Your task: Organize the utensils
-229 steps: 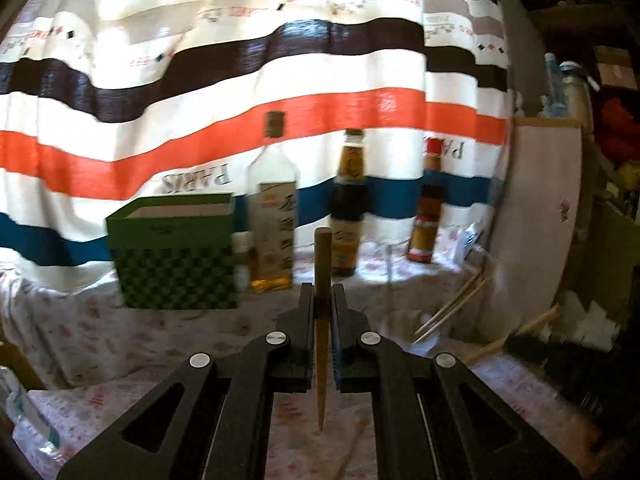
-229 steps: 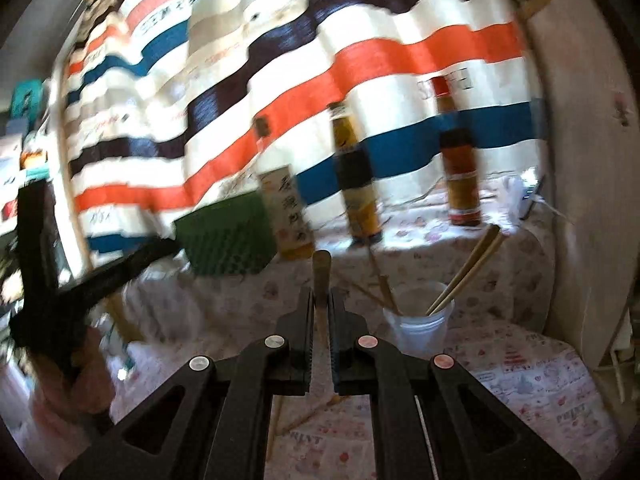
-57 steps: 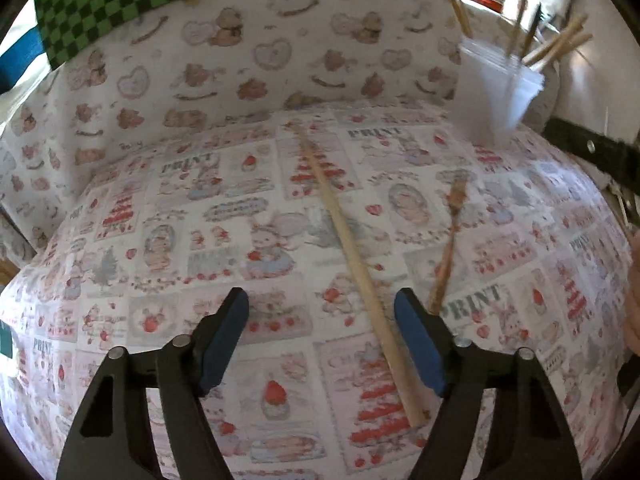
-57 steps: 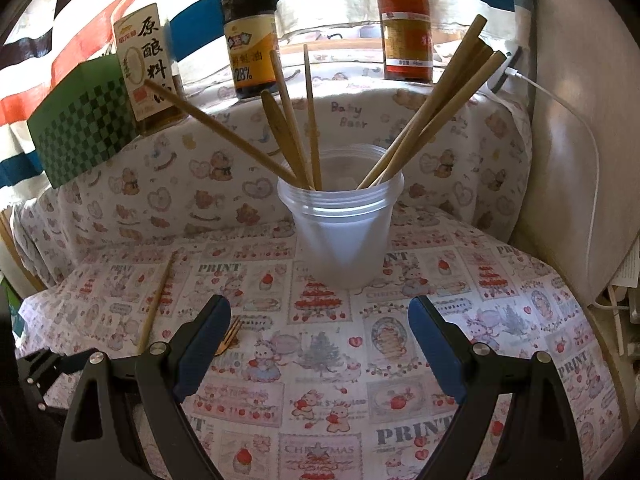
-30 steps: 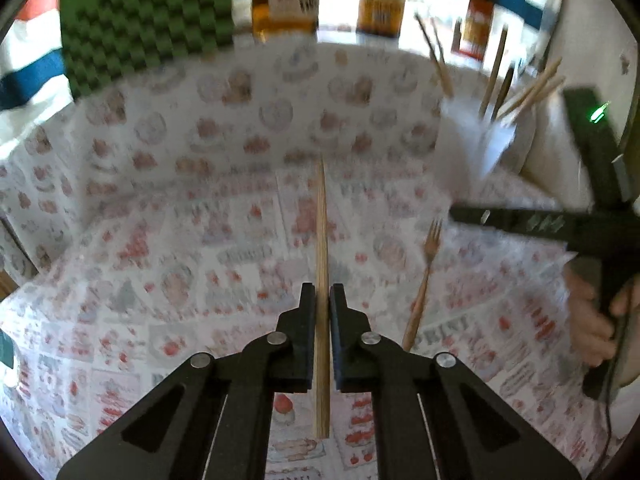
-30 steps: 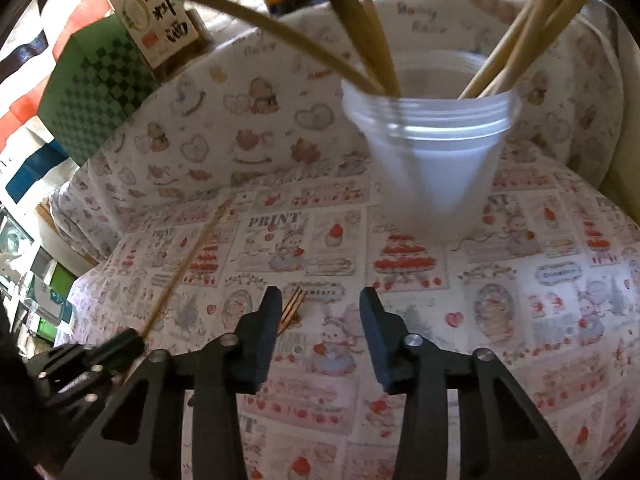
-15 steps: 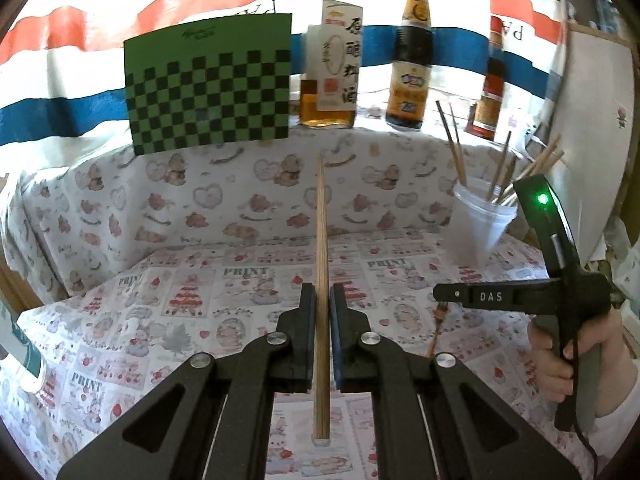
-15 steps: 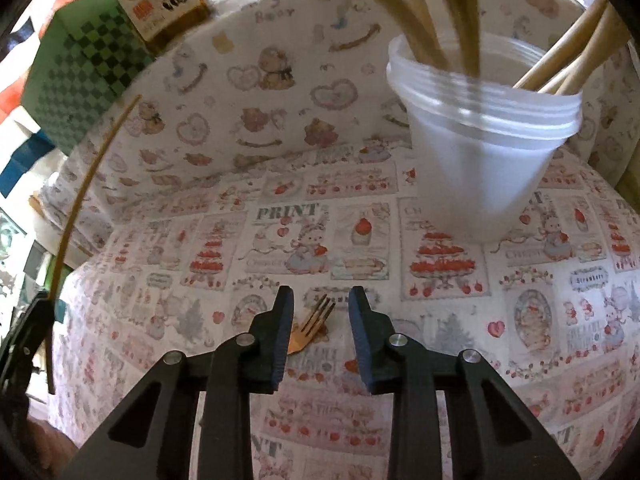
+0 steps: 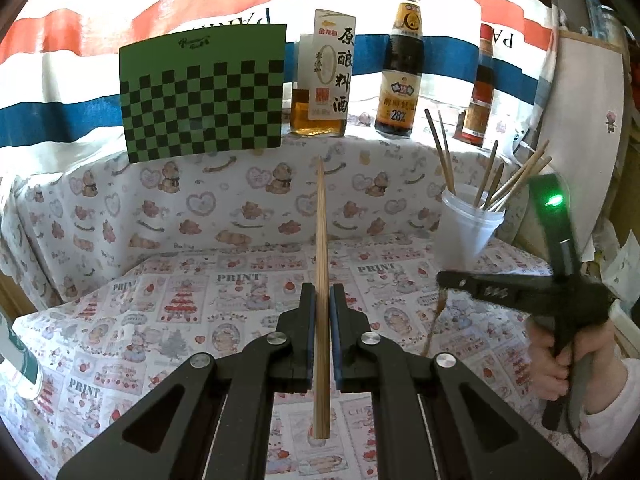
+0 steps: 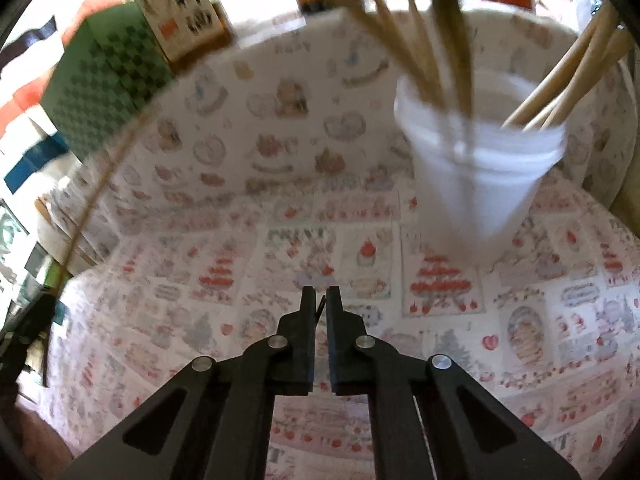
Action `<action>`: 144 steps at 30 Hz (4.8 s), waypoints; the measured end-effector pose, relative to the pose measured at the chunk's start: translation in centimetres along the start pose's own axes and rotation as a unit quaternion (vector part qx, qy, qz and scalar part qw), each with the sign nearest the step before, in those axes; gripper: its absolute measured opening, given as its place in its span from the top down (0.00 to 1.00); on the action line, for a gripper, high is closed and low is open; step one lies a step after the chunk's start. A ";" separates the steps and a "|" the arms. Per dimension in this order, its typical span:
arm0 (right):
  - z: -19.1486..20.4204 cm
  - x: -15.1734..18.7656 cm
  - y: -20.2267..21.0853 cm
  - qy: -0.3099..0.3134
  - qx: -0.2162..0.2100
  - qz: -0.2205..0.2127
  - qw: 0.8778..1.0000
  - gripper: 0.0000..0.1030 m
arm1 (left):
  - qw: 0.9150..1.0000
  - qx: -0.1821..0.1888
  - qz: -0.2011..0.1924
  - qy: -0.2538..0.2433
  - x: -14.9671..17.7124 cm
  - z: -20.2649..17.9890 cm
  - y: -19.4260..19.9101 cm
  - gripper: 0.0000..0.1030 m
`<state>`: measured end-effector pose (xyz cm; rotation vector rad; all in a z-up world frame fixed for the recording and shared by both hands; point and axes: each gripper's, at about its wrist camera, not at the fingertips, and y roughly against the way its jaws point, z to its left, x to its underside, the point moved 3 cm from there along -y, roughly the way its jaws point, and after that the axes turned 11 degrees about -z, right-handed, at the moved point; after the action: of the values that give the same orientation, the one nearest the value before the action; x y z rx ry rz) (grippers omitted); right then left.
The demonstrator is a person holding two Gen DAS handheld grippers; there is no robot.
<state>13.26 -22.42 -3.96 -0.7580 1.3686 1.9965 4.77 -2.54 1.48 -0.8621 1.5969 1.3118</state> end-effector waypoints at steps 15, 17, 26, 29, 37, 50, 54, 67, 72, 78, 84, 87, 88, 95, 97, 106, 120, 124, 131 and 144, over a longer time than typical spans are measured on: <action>1.8 -3.8 13.3 0.069 0.038 -0.209 0.975 0.98 | 1.000 -0.001 0.001 0.001 -1.9 -0.2 1.9 0.94; 1.8 -3.9 13.9 0.067 0.037 -0.216 0.973 0.98 | 1.000 -0.001 -0.006 0.007 -2.4 -0.2 2.2 0.94; 1.8 -5.0 17.0 0.058 0.032 -0.266 0.962 0.98 | 0.999 -0.002 -0.038 0.010 -6.5 -0.6 3.8 0.94; 2.0 -5.6 18.2 0.064 0.034 -0.281 0.957 0.98 | 0.999 -0.003 -0.051 -0.007 -8.2 -1.8 4.1 0.94; 2.1 -6.9 19.8 0.109 0.084 -0.292 0.946 0.98 | 0.997 0.005 -0.073 -0.036 -12.2 -5.6 3.4 0.94; 2.4 -11.8 19.8 0.194 0.134 -0.302 0.924 0.98 | 0.993 0.057 -0.092 -0.054 -16.6 -10.7 0.3 0.94; 1.5 -13.3 18.5 0.184 0.136 -0.293 0.928 0.98 | 0.990 0.071 -0.111 -0.056 -18.9 -12.0 0.0 0.94; -3.7 -14.8 12.5 0.149 0.131 -0.258 0.945 0.98 | 0.983 0.131 -0.127 0.011 -20.1 -12.7 -5.5 0.94; -4.7 -14.9 10.9 0.141 0.123 -0.229 0.955 0.98 | 0.983 0.135 -0.120 0.013 -18.0 -13.2 -7.2 0.94; -6.1 -15.3 10.1 0.121 0.102 -0.212 0.964 0.98 | 0.989 0.118 -0.093 0.012 -16.4 -13.6 -8.7 0.94; -7.0 -15.5 9.7 0.096 0.079 -0.196 0.973 0.98 | 0.991 0.110 -0.072 0.024 -15.4 -13.3 -10.0 0.94; -7.2 -15.5 9.5 0.094 0.079 -0.189 0.974 0.98 | 0.992 0.113 -0.042 0.027 -14.8 -13.4 -11.4 0.94; -7.2 -15.6 9.5 0.092 0.075 -0.186 0.975 0.98 | 0.992 0.114 -0.036 0.028 -14.6 -13.5 -11.8 0.94; -7.4 -15.6 9.9 0.076 0.051 -0.198 0.976 0.98 | 0.988 0.142 -0.033 0.055 -14.3 -12.7 -12.1 0.90; -7.7 -15.8 10.1 0.063 0.043 -0.202 0.976 0.97 | 0.986 0.149 -0.048 0.053 -14.7 -12.6 -11.2 0.71; -6.7 -15.6 11.4 0.053 -0.011 -0.206 0.977 0.73 | 0.989 0.096 -0.105 0.039 -16.2 -10.2 -6.9 0.37; -1.0 -13.0 18.1 0.059 -0.080 -0.269 0.958 0.26 | 0.989 -0.006 -0.148 0.008 -13.9 -2.9 1.4 0.01; 0.6 -11.7 19.6 0.055 -0.086 -0.284 0.953 0.16 | 0.986 -0.029 -0.167 -0.001 -12.5 -1.0 3.7 0.01; 2.2 -7.8 18.8 0.088 -0.029 -0.293 0.952 0.00 | 0.984 -0.030 -0.175 0.006 -8.8 1.2 4.8 0.01; 1.9 -0.9 11.9 0.142 0.077 -0.342 0.926 0.00 | 0.984 -0.075 -0.162 0.025 -1.7 4.8 1.8 0.01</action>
<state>4.82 -24.27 4.43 -1.2771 1.1687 1.2513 4.71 2.46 3.40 -1.2002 1.3383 1.1931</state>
